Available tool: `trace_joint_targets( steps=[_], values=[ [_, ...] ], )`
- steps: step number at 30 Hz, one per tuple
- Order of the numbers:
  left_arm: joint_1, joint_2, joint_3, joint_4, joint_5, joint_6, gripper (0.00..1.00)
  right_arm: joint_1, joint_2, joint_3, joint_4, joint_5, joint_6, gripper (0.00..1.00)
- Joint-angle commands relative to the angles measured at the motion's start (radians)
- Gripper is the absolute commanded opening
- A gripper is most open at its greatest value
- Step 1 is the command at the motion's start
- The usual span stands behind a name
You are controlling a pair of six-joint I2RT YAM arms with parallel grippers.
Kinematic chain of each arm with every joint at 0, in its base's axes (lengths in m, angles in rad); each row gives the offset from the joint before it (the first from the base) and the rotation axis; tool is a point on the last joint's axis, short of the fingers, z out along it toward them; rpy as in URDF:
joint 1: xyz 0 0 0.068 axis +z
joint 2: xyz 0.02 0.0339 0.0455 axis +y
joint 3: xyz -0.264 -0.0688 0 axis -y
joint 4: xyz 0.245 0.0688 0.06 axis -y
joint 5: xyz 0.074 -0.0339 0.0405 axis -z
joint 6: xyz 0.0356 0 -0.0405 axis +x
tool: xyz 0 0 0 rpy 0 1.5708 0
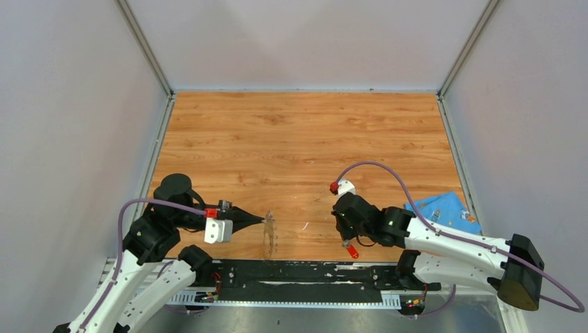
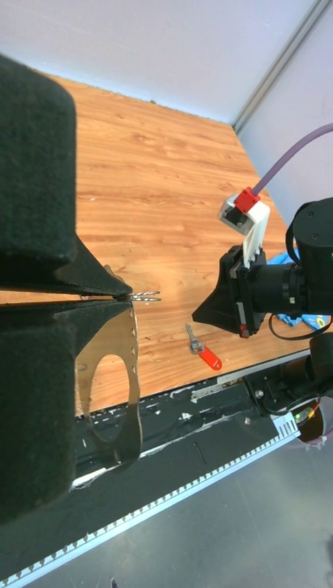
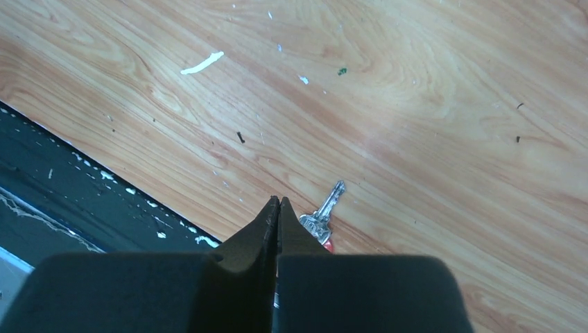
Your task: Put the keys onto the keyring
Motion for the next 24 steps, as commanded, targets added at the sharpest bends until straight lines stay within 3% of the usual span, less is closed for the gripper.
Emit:
trace_joint_targets(
  steps=[1, 3, 5, 9, 16, 24],
  values=[
    [-0.004, -0.019, -0.011, 0.001, 0.008, 0.009, 0.00, -0.012, 0.015, 0.006, -0.098, -0.017, 0.053, 0.11],
    [-0.003, -0.018, -0.013, 0.001, 0.012, 0.010, 0.00, -0.012, 0.010, 0.009, -0.159, -0.055, 0.110, 0.45],
    [-0.004, -0.014, -0.015, 0.001, 0.020, 0.016, 0.00, -0.009, -0.007, -0.012, -0.186, -0.083, 0.150, 0.58],
    [-0.004, 0.001, -0.010, 0.000, 0.031, 0.015, 0.00, -0.010, -0.064, -0.095, -0.160, -0.092, 0.191, 0.58],
    [-0.004, -0.002, -0.004, 0.001, 0.027, 0.006, 0.00, -0.033, -0.137, -0.190, -0.071, -0.074, 0.149, 0.41],
    [-0.003, 0.008, -0.001, 0.000, 0.028, 0.006, 0.00, -0.044, -0.121, -0.219, -0.018, -0.061, 0.121, 0.34]
  ],
)
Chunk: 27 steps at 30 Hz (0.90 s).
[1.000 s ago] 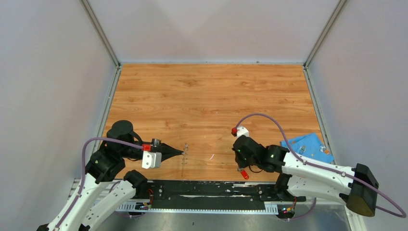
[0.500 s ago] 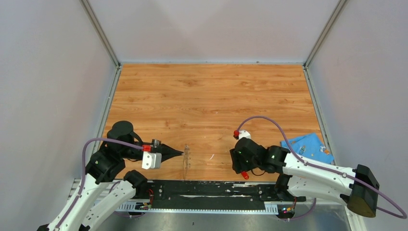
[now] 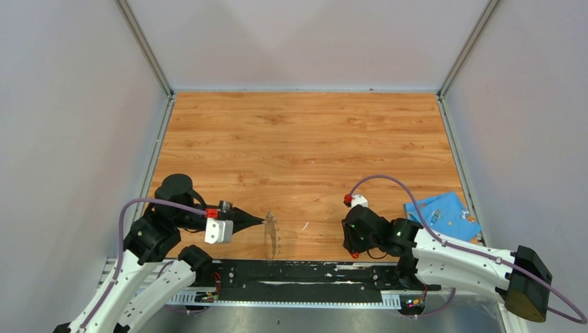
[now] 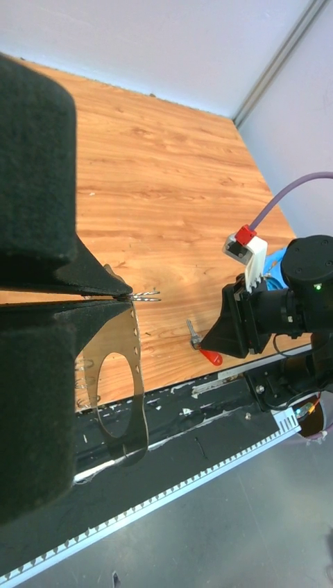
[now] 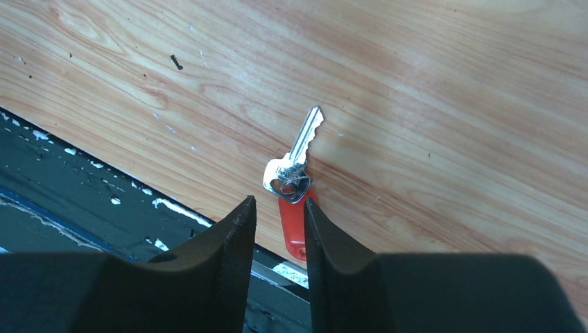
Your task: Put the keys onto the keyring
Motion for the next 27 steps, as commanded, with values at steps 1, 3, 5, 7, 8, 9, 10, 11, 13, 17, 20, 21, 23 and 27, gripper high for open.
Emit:
trace_joint_targets(
  steps=[1, 3, 5, 7, 8, 9, 10, 11, 13, 17, 20, 21, 23, 27],
  values=[
    [-0.003, 0.011, 0.008, 0.006, 0.022, 0.004, 0.00, -0.018, 0.009, -0.030, 0.039, 0.024, -0.024, 0.33],
    [-0.004, 0.013, 0.010, 0.005, 0.021, 0.004, 0.00, -0.018, 0.017, -0.036, 0.049, 0.032, -0.028, 0.31],
    [-0.004, 0.012, 0.011, 0.005, 0.023, 0.001, 0.00, -0.019, 0.023, -0.041, 0.058, 0.036, -0.032, 0.29],
    [-0.003, 0.012, 0.012, 0.006, 0.023, -0.001, 0.00, -0.019, 0.032, -0.043, 0.064, 0.038, -0.031, 0.28],
    [-0.004, 0.012, 0.012, 0.005, 0.024, -0.003, 0.00, -0.019, 0.035, -0.042, 0.065, 0.041, -0.030, 0.27],
    [-0.003, 0.012, 0.012, 0.006, 0.024, -0.004, 0.00, -0.019, 0.038, -0.042, 0.066, 0.042, -0.030, 0.26],
    [-0.004, 0.010, 0.013, 0.005, 0.025, -0.005, 0.00, -0.019, 0.040, -0.044, 0.071, 0.042, -0.031, 0.25],
    [-0.003, 0.010, 0.013, 0.005, 0.026, -0.006, 0.00, -0.019, 0.042, -0.046, 0.076, 0.042, -0.031, 0.24],
    [-0.004, 0.010, 0.012, 0.006, 0.026, -0.007, 0.00, -0.019, 0.043, -0.050, 0.088, 0.038, -0.031, 0.23],
    [-0.004, 0.008, 0.012, 0.005, 0.027, -0.011, 0.00, -0.019, 0.048, -0.055, 0.097, 0.043, -0.030, 0.18],
    [-0.004, 0.005, 0.010, 0.005, 0.025, -0.013, 0.00, -0.020, 0.052, -0.052, 0.097, 0.033, -0.030, 0.08],
    [-0.004, 0.004, 0.009, 0.005, 0.025, -0.014, 0.00, -0.019, 0.051, -0.051, 0.096, 0.030, -0.030, 0.04],
    [-0.004, 0.002, 0.008, 0.004, 0.025, -0.014, 0.00, -0.019, 0.046, -0.043, 0.091, 0.022, -0.035, 0.00],
    [-0.004, 0.001, 0.006, 0.005, 0.031, -0.020, 0.00, -0.018, 0.021, -0.002, 0.081, -0.007, -0.085, 0.00]
  ],
)
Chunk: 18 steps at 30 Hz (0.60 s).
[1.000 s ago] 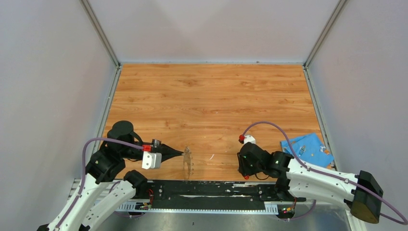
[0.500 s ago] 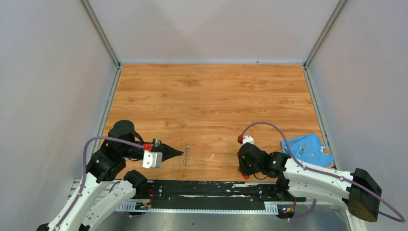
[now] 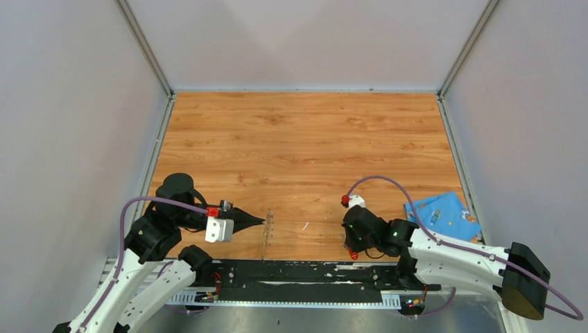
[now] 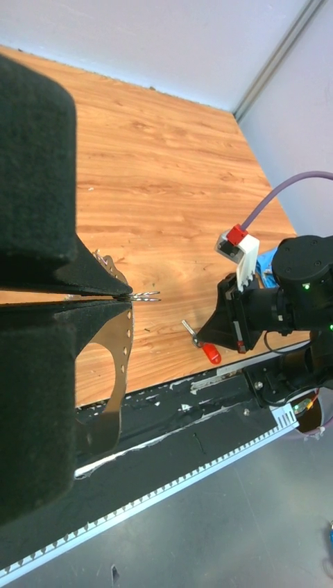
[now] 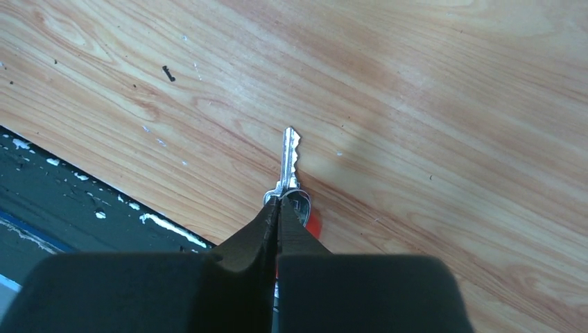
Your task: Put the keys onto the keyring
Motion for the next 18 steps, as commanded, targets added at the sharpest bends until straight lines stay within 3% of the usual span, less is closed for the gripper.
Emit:
trace_joint_targets(
  steps=[1, 6, 18],
  values=[
    [-0.004, -0.007, 0.006, 0.005, 0.027, -0.017, 0.00, -0.012, -0.034, 0.049, -0.012, -0.029, -0.075, 0.00],
    [-0.003, 0.029, 0.016, 0.005, 0.049, -0.040, 0.00, -0.005, -0.086, 0.126, 0.042, -0.101, -0.235, 0.00],
    [-0.004, 0.058, 0.027, 0.014, 0.127, -0.071, 0.00, 0.033, -0.043, 0.350, 0.181, -0.349, -0.605, 0.00]
  ],
)
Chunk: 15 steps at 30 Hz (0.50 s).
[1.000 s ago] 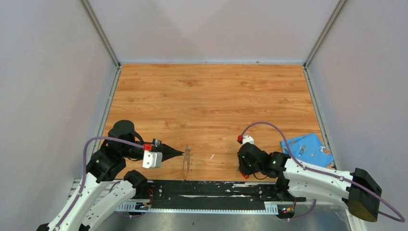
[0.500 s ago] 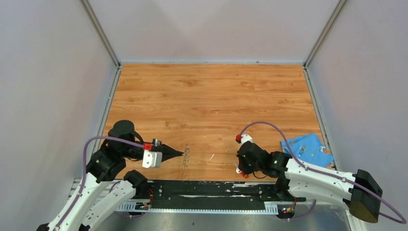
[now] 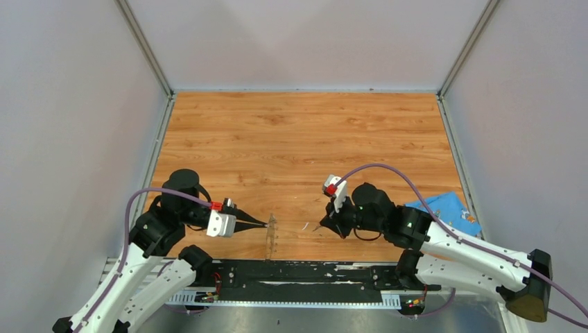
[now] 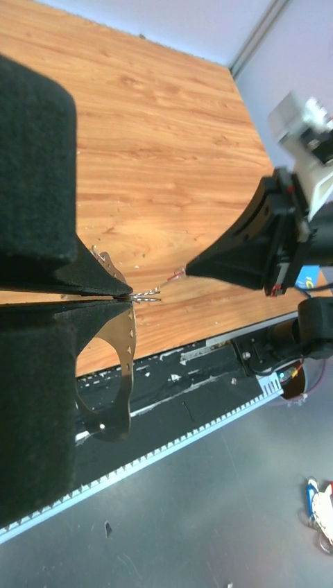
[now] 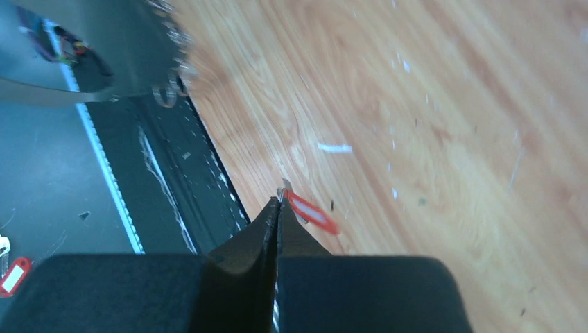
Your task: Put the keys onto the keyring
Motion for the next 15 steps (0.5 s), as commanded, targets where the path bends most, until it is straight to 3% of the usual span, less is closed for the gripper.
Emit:
trace_joint_targets(
  steps=[1, 6, 15],
  values=[
    [-0.004, 0.029, 0.029, 0.017, 0.079, -0.038, 0.00, 0.021, 0.032, 0.120, 0.092, -0.123, -0.237, 0.00],
    [-0.004, 0.066, 0.044, 0.021, 0.117, -0.059, 0.00, 0.035, 0.115, 0.249, 0.134, -0.248, -0.397, 0.00],
    [-0.003, 0.062, 0.076, 0.049, 0.122, -0.062, 0.00, 0.078, 0.176, 0.389, 0.200, -0.351, -0.516, 0.00]
  ],
)
